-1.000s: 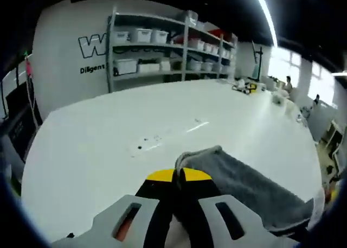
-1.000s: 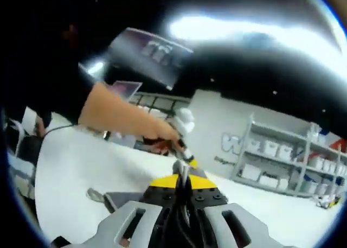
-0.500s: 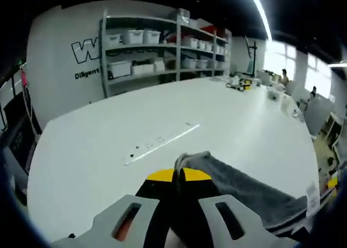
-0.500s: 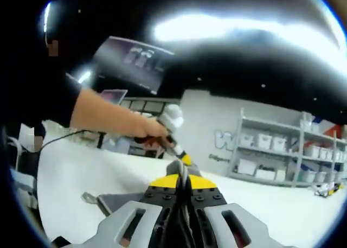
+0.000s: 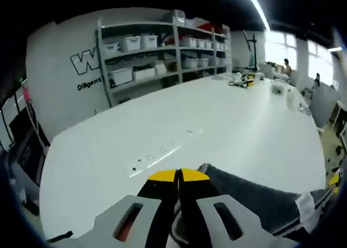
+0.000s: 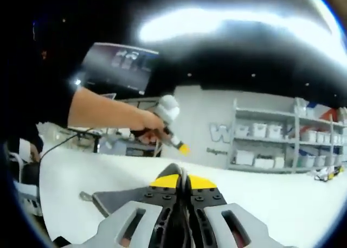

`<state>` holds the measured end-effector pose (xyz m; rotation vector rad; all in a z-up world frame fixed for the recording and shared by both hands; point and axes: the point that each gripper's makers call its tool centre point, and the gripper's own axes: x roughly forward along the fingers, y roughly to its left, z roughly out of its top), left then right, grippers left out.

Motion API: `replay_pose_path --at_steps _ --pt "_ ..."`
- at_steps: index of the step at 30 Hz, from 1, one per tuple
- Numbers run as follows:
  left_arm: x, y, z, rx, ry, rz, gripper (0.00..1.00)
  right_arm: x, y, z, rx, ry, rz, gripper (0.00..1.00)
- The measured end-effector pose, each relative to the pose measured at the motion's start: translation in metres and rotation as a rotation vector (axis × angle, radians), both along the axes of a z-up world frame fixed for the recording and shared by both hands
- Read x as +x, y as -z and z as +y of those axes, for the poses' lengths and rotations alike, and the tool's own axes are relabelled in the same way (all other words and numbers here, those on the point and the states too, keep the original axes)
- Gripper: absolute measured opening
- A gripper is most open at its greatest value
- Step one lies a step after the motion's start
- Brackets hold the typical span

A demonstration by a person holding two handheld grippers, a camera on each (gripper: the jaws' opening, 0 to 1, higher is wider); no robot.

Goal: Open the folded towel by lifting each exposed corner and separating the folded layers until the towel lies flat within the target outline without major curled edges

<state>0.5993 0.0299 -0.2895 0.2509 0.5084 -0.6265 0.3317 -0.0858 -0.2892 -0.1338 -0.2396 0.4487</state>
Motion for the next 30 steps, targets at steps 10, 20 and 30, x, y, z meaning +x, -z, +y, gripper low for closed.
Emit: replay_pose_path --at_steps 10,20,30 --pt "-0.031 0.078 0.041 -0.199 -0.068 0.283 0.34 -0.003 0.0 0.005 0.005 -0.018 -0.006 0.0" --pt "-0.038 0.11 0.02 -0.186 -0.047 0.301 0.14 -0.004 -0.001 0.004 0.003 -0.014 -0.009 0.0" --pt "-0.025 0.068 -0.002 -0.25 -0.026 0.251 0.05 -0.004 -0.001 0.001 0.001 -0.01 -0.019 0.0"
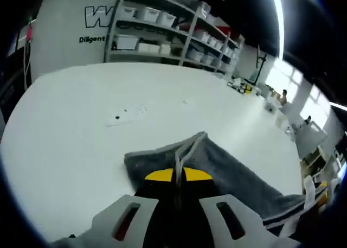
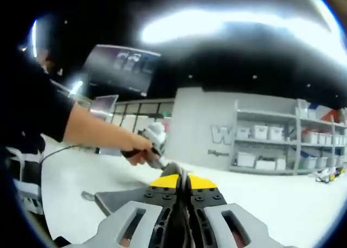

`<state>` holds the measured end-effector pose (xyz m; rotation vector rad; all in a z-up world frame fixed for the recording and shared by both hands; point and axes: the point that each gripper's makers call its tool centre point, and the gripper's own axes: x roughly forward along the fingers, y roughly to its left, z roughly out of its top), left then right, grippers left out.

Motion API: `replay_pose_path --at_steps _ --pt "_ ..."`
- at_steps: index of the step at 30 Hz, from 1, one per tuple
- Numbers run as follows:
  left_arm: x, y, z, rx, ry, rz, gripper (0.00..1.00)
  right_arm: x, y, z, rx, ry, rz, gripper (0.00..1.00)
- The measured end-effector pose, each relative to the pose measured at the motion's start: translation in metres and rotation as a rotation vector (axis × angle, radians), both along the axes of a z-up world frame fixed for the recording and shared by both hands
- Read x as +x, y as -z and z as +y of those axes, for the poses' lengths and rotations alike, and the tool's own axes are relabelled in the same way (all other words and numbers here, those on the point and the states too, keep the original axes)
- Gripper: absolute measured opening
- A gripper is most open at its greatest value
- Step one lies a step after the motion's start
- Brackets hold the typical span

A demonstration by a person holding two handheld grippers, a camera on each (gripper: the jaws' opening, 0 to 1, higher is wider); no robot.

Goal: Open the folded towel by lifting each exposed corner and separating the folded layers until the towel lies flat within the target outline without major curled edges

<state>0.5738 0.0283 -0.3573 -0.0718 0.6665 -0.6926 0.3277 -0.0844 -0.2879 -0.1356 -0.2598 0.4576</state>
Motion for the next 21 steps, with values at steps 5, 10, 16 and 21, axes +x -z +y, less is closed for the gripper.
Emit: replay_pose_path --at_steps 5,10,16,21 --pt "0.005 -0.018 -0.017 -0.011 0.02 -0.019 0.05 0.0 0.0 -0.006 -0.013 0.015 -0.015 0.0" --pt "-0.001 -0.029 -0.036 0.017 0.052 -0.047 0.05 -0.001 -0.002 -0.011 -0.02 0.025 -0.031 0.0" --pt "0.002 -0.044 -0.056 0.019 0.068 -0.067 0.05 0.001 -0.007 -0.024 -0.018 0.043 -0.045 0.0" --pt "0.01 -0.048 -0.069 0.043 0.08 -0.071 0.05 0.002 -0.009 -0.034 -0.022 0.059 -0.047 0.0"
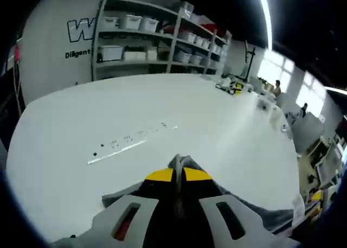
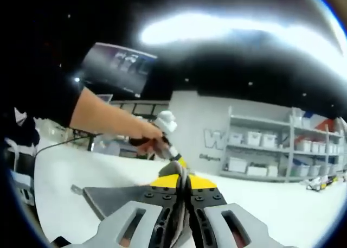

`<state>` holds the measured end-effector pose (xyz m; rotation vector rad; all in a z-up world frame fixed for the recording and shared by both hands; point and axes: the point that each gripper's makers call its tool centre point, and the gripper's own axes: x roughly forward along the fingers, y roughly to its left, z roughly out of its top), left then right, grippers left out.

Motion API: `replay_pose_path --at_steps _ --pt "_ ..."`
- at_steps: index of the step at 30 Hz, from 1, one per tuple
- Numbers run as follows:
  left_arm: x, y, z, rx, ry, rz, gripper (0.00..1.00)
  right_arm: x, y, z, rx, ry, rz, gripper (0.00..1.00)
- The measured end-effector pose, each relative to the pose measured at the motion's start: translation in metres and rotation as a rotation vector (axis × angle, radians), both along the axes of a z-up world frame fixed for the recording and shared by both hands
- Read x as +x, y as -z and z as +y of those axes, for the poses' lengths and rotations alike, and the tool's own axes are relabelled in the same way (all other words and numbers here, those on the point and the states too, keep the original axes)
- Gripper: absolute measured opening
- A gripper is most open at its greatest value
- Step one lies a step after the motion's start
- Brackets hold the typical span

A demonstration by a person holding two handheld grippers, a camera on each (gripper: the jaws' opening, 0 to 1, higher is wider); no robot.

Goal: Open the folded towel by lifting each exposed corner and separating the folded layers until the towel lies flat within the target outline without major curled edges

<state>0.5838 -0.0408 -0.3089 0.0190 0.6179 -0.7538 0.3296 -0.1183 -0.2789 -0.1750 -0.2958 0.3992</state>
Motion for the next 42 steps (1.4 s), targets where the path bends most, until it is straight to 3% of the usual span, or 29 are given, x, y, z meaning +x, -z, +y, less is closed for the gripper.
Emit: replay_pose_path --at_steps 6,13,20,23,29,34,37,42 --pt "0.008 -0.005 -0.015 -0.032 -0.015 0.013 0.05 0.001 0.006 -0.016 0.008 0.027 0.013 0.0" --pt "0.006 -0.002 -0.051 -0.042 0.014 0.021 0.05 0.002 0.015 -0.033 0.022 0.049 0.039 0.0" --pt "0.017 0.0 -0.073 -0.058 0.008 0.034 0.05 0.003 0.021 -0.054 0.12 0.047 0.084 0.0" --pt "0.02 0.006 -0.085 -0.073 -0.002 0.04 0.05 0.005 0.028 -0.062 0.152 0.04 0.126 0.0" --pt "0.024 0.02 -0.103 -0.08 -0.015 0.054 0.05 0.003 0.032 -0.08 0.164 0.069 0.142 0.0" --pt "0.022 0.028 -0.12 -0.082 -0.006 0.063 0.05 0.004 0.042 -0.088 0.101 0.106 0.163 0.0" --pt "0.019 0.032 -0.127 -0.078 0.002 0.066 0.05 0.004 0.05 -0.091 -0.076 0.19 0.131 0.0" --pt "0.019 0.04 -0.135 -0.065 0.009 0.055 0.05 0.003 0.058 -0.089 -0.128 0.22 0.126 0.0"
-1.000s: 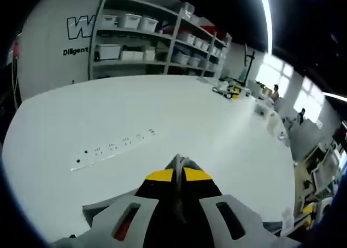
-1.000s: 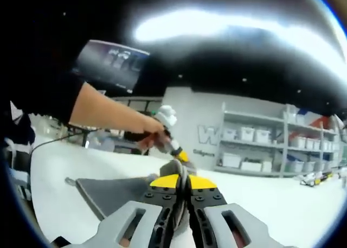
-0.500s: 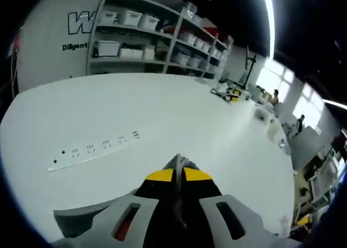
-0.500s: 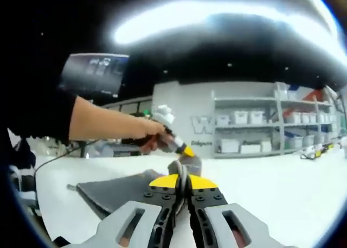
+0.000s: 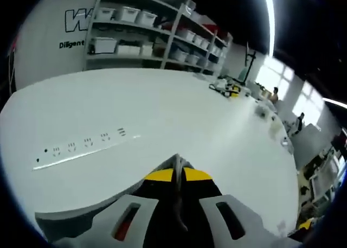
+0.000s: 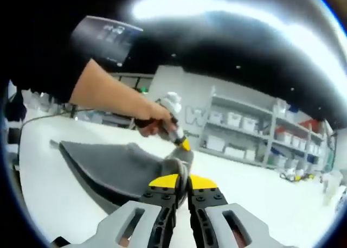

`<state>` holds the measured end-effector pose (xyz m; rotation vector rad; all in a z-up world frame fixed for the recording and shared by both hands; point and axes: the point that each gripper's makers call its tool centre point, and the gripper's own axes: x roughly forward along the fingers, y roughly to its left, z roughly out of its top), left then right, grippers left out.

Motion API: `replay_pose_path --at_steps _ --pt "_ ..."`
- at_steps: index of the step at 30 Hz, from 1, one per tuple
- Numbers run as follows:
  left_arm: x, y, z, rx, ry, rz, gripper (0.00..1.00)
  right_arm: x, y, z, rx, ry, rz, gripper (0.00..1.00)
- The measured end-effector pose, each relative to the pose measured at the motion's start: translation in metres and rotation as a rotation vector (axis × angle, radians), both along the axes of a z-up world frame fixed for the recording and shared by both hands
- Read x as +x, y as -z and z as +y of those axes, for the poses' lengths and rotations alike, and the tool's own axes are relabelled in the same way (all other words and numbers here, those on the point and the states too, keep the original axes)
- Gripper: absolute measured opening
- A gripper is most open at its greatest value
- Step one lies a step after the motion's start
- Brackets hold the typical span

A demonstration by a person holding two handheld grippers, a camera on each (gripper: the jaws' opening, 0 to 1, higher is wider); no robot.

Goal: Open the folded towel by lifting each exposed corner and separating the folded layers until the towel lies flat within the target outline without major curled edges

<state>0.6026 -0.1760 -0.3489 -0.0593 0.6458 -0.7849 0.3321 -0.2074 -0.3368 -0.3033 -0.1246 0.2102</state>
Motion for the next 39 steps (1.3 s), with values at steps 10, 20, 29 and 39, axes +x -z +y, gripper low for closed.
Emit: replay_pose_path --at_steps 10,20,29,39 --pt "0.01 0.012 -0.012 0.031 0.004 -0.061 0.06 0.0 0.008 -0.009 -0.014 0.018 0.022 0.01" --pt "0.009 0.012 -0.027 0.01 0.024 -0.104 0.09 -0.002 0.018 -0.022 0.022 0.033 0.069 0.02" --pt "0.003 0.018 -0.039 0.0 0.073 -0.13 0.25 -0.004 0.037 -0.033 -0.075 0.076 0.153 0.02" --pt "0.003 0.001 -0.038 -0.071 0.1 -0.238 0.72 0.001 0.053 -0.039 -0.104 0.099 0.243 0.1"
